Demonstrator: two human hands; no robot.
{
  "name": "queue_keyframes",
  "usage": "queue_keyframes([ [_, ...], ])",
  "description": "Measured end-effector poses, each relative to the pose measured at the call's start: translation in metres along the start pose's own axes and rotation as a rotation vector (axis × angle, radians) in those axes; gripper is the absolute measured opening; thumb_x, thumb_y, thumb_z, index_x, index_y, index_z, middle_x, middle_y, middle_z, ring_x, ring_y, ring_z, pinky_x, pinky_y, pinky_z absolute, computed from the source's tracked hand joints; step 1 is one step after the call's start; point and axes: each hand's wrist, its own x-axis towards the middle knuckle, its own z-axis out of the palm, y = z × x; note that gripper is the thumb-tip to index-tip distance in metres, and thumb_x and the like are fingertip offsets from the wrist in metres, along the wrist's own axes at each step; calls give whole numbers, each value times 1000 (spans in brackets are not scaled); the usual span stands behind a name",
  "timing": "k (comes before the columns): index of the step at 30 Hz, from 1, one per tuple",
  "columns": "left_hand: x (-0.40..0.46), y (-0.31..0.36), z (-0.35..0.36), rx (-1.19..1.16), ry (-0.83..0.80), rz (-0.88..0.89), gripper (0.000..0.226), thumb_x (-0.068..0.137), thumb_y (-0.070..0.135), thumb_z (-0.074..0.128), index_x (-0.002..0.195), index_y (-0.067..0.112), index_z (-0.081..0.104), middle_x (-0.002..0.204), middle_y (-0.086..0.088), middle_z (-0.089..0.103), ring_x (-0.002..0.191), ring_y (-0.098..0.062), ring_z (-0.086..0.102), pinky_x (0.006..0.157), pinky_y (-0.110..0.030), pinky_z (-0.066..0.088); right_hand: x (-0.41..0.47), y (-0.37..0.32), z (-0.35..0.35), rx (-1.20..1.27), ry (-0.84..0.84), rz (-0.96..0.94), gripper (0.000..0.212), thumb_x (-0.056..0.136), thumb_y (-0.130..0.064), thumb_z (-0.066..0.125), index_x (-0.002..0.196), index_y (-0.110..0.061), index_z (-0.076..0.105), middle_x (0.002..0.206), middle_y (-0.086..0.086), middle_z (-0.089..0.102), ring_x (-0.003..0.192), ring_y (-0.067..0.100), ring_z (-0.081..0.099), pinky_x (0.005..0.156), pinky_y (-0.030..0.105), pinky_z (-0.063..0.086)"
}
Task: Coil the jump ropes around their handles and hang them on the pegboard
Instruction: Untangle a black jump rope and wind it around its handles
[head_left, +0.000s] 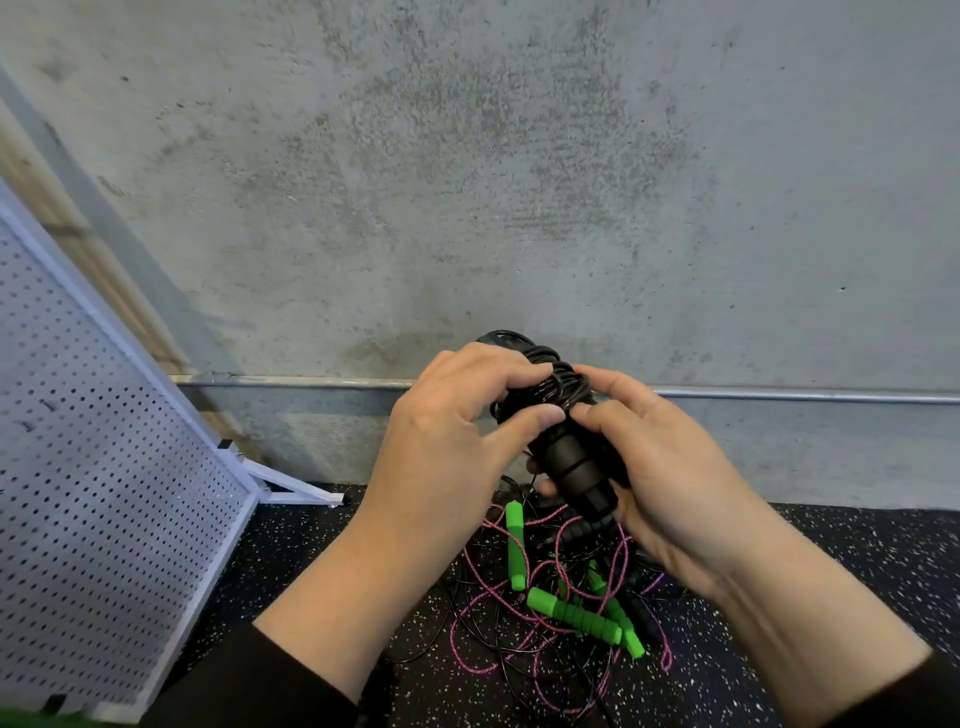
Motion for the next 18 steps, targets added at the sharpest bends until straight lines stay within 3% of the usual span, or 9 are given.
queue_keyframes([
  [5, 0, -3, 3, -19, -62, 16, 31, 84, 25, 75, 114, 19, 77, 109, 18, 64, 107, -9, 62, 97, -17, 45, 0, -1, -6, -73, 41, 6, 32, 99, -14, 59, 130, -22, 59, 99, 16, 76, 78, 39, 72, 61, 42, 63],
  [9, -3, -3, 4, -14, -90, -6, 32, 87, 23, 71, 118, 17, 76, 110, 18, 61, 108, -3, 60, 97, -13, 43, 2, 2, -9, -180, 119, -56, 36, 94, -19, 68, 129, -25, 63, 106, 9, 75, 80, 40, 75, 77, 61, 60],
  [11, -4, -2, 5, -55, -80, -49, 28, 90, 19, 72, 117, 17, 76, 108, 20, 62, 106, 2, 60, 94, -9, 41, 2, 1, -9, -218, 133, -96, 37, 95, -16, 68, 130, -27, 62, 110, 5, 72, 77, 38, 75, 72, 57, 62],
  [14, -2, 1, 5, -148, -67, -167, 23, 91, 13, 73, 112, 22, 77, 106, 19, 66, 106, 3, 61, 92, -8, 41, 1, -2, -8, -295, 102, -156, 22, 98, -12, 63, 114, -28, 61, 99, 5, 74, 75, 41, 74, 62, 50, 63],
  [18, -2, 3, 6, -170, -32, -224, 20, 90, 14, 75, 106, 25, 78, 103, 16, 69, 104, 3, 62, 89, -8, 41, 2, -2, -13, -478, 72, -252, 17, 100, -12, 59, 96, -29, 60, 88, 7, 72, 74, 45, 65, 56, 54, 58],
])
